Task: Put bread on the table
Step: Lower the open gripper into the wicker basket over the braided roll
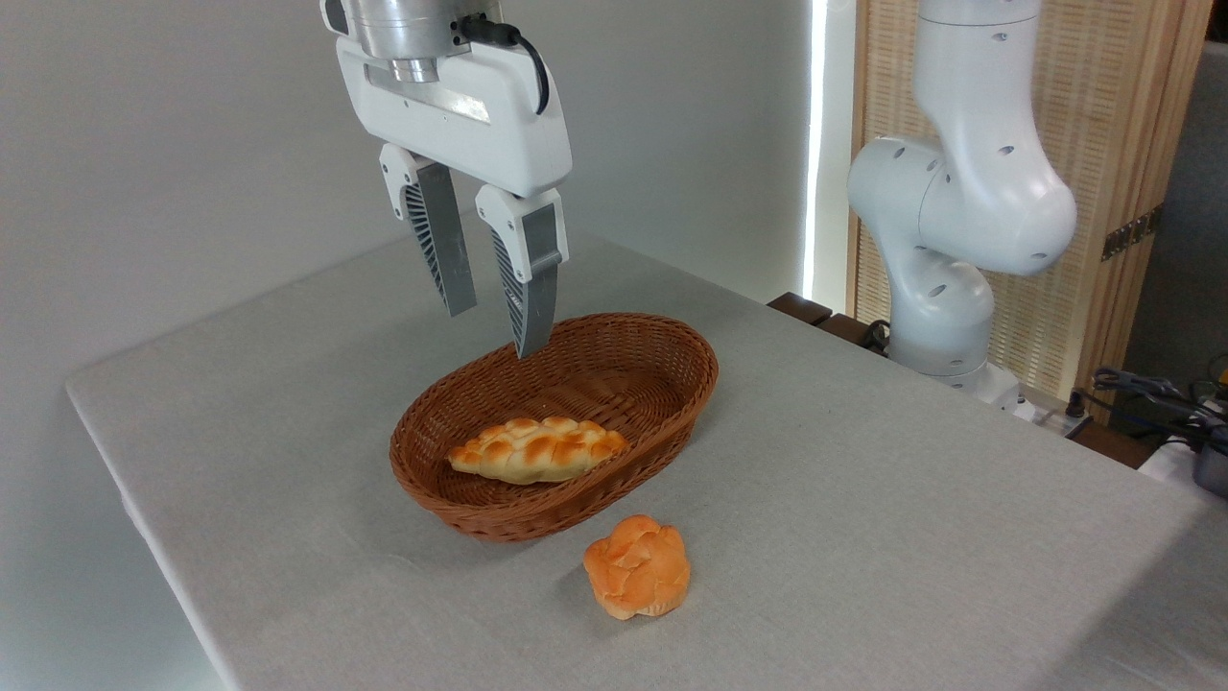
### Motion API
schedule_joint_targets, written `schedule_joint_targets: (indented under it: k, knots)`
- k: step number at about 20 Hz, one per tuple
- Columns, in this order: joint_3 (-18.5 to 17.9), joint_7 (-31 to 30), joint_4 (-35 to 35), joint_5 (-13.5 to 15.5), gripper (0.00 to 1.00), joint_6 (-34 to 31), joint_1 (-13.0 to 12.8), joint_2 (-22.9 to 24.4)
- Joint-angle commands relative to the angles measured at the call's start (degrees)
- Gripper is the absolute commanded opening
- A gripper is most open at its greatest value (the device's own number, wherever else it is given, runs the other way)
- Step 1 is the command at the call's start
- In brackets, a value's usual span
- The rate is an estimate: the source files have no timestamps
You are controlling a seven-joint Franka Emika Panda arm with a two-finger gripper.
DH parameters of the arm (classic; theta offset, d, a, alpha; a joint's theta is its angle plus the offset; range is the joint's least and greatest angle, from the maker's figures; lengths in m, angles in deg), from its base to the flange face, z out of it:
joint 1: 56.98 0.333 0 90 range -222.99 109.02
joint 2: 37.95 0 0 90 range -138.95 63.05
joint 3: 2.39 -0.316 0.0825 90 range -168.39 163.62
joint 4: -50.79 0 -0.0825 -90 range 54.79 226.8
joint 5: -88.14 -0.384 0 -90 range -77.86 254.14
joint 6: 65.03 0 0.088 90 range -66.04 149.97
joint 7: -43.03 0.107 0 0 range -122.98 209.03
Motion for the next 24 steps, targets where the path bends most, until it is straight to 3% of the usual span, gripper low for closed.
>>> schedule_joint_targets:
  k: [1,12,16,21,24]
  knots:
    - [-0.26,0.99,-1.41,-0.3,1.0,-0.43,-0.25,-0.86]
    - [0.53,0.81,0.96,-0.39,1.0,-0.42,-0.42,0.18]
    - [1.92,0.9,7.37,0.14,1.0,0.02,-0.6,3.88]
    - [4.92,0.64,22.29,0.76,1.0,8.88,-0.95,11.33]
    - [5.28,0.9,29.07,0.76,1.0,13.53,-1.39,12.85]
